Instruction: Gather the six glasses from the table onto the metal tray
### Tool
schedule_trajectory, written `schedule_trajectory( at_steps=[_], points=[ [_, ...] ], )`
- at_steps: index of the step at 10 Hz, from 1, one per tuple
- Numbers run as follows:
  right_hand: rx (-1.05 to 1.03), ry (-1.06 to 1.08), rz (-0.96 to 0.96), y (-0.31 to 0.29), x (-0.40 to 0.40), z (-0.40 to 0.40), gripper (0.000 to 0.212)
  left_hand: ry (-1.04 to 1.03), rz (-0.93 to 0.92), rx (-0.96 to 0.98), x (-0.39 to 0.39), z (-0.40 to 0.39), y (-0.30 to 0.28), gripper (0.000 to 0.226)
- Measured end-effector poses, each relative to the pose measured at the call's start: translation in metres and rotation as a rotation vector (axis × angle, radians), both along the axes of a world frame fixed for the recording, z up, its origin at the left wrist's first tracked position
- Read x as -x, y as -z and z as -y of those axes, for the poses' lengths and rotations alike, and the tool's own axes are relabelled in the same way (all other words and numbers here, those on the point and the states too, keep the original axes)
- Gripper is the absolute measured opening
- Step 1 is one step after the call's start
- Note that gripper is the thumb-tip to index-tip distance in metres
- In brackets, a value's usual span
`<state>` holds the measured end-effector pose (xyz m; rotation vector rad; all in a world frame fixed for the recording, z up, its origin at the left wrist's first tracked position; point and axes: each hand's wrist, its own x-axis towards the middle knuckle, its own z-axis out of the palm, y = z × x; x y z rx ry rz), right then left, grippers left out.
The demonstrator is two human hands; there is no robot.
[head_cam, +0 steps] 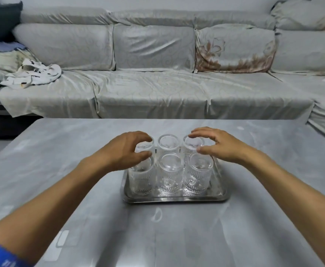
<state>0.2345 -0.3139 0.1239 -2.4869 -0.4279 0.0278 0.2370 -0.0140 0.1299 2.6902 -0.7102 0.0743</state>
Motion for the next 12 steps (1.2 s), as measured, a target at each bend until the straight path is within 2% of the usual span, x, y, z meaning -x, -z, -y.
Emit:
schedule_trajectory(
  at_steps=[1,3,4,5,6,7,8,9,11,12],
  points=[
    [0.098,-0.001,-0.051,0.006,0.005,0.022,0.048,0.015,0.019,0.056,0.007,0.016,0.000,0.045],
    [0.028,0.010,-0.010,0.019,0.003,0.020,0.040,0.017,-0.004,0.090,0.013,0.029,0.007,0.034],
    [-0.142,0.119,0.102,0.031,0.015,0.021,0.031,-0.151,0.076,0.387,0.023,0.018,0.014,0.033],
    [-0.400,0.302,0.146,0.055,0.037,0.027,0.029,-0.399,0.106,0.623,0.036,-0.006,0.028,0.040],
    [-0.245,0.208,-0.150,0.088,0.064,0.034,0.074,-0.466,-0.297,0.467,0.054,-0.039,0.059,0.068],
    [-0.146,0.148,-0.184,0.095,0.065,0.033,0.078,-0.306,-0.511,0.373,0.059,-0.045,0.075,0.074],
    [-0.140,0.163,-0.079,0.096,0.064,0.023,0.062,-0.279,-0.486,0.331,0.059,-0.047,0.083,0.067],
    [-0.118,0.180,-0.083,0.094,0.063,0.024,0.060,-0.350,-0.469,0.284,0.056,-0.051,0.082,0.070],
    [-0.090,0.149,-0.109,0.100,0.064,0.022,0.065,-0.371,-0.439,0.217,0.057,-0.045,0.090,0.071],
    [-0.197,0.317,-0.045,0.080,0.067,0.034,0.071,-0.397,-0.371,0.322,0.055,-0.045,0.076,0.071]
  ],
)
